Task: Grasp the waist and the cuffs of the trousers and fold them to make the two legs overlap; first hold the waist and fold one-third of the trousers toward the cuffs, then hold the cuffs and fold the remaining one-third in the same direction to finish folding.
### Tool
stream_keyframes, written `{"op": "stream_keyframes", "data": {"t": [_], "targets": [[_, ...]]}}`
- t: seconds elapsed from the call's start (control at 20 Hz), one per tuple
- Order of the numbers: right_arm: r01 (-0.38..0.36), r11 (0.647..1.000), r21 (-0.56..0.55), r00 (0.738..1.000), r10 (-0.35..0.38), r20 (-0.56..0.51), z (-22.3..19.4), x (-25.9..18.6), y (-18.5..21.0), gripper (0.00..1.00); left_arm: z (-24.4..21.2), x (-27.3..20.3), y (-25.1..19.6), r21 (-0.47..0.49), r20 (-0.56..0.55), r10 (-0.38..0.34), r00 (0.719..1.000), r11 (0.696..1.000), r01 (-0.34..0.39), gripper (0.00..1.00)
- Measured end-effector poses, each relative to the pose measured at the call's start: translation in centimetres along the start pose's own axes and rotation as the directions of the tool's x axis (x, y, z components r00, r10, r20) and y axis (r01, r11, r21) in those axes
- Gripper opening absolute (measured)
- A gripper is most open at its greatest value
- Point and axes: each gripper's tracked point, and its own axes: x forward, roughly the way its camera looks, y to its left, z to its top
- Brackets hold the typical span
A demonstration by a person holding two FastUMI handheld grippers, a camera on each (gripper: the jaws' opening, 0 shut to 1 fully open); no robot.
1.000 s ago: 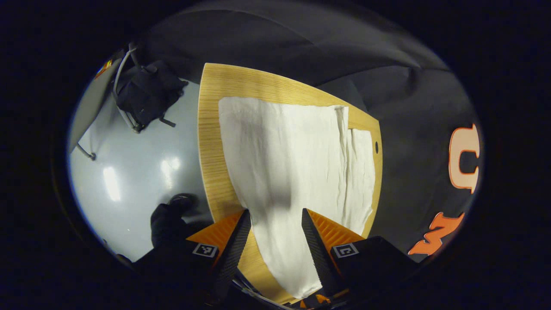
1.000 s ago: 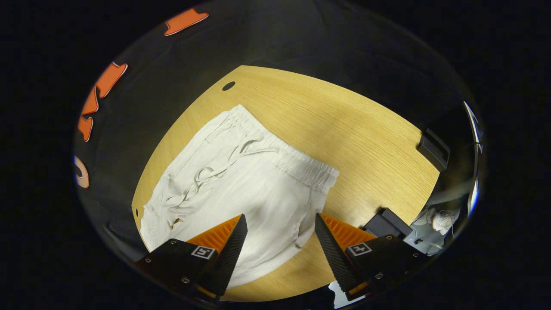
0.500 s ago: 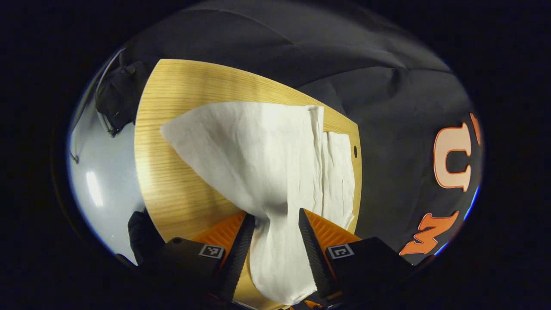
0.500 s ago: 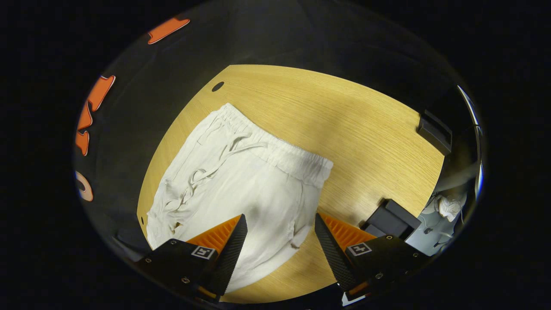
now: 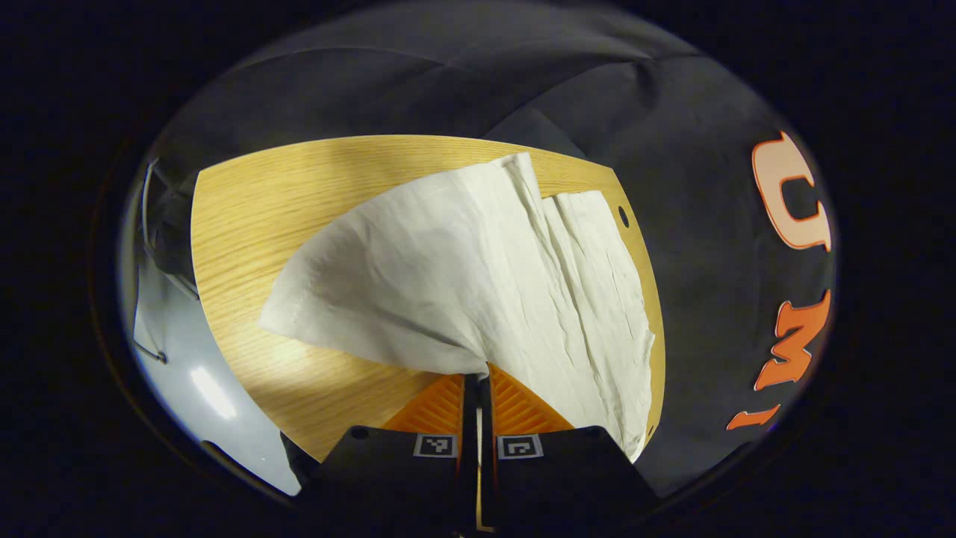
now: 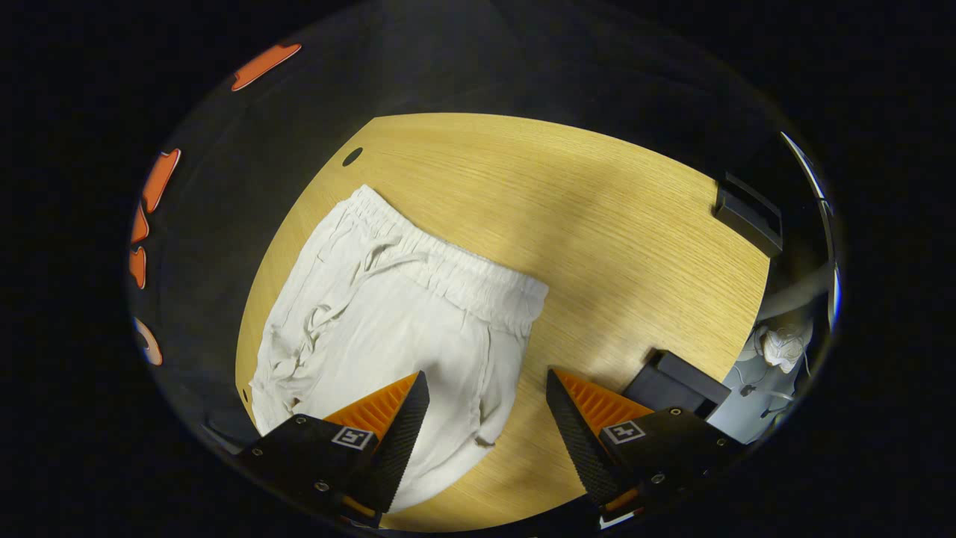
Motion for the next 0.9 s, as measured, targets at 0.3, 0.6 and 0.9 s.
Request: {"op": "stream_keyframes", "data": {"t": [0.3,0.6,0.9], "targets": [[0.016,0.997,0.074,0.999,-0.019,0.041,1.7,2.0,-0.3,0.6,1.0,-1.0,-3.3,0.047,0.021,-0.072,0.997,0.996,0.071,0.05],[-0.091,0.946,0.31,0.996,0.08,0.048,1.9,1.6,-0.8,0.03,1.8,-2.1,-3.6,0.096,0.033,-0.079,0.996,0.993,0.076,0.05],[-0.177,0.932,0.315,0.982,0.144,0.126,3.6,-0.1,1.6,0.01,3.2,-3.1,-5.8,0.197,0.015,-0.116,0.993,0.974,0.111,0.04]]}}
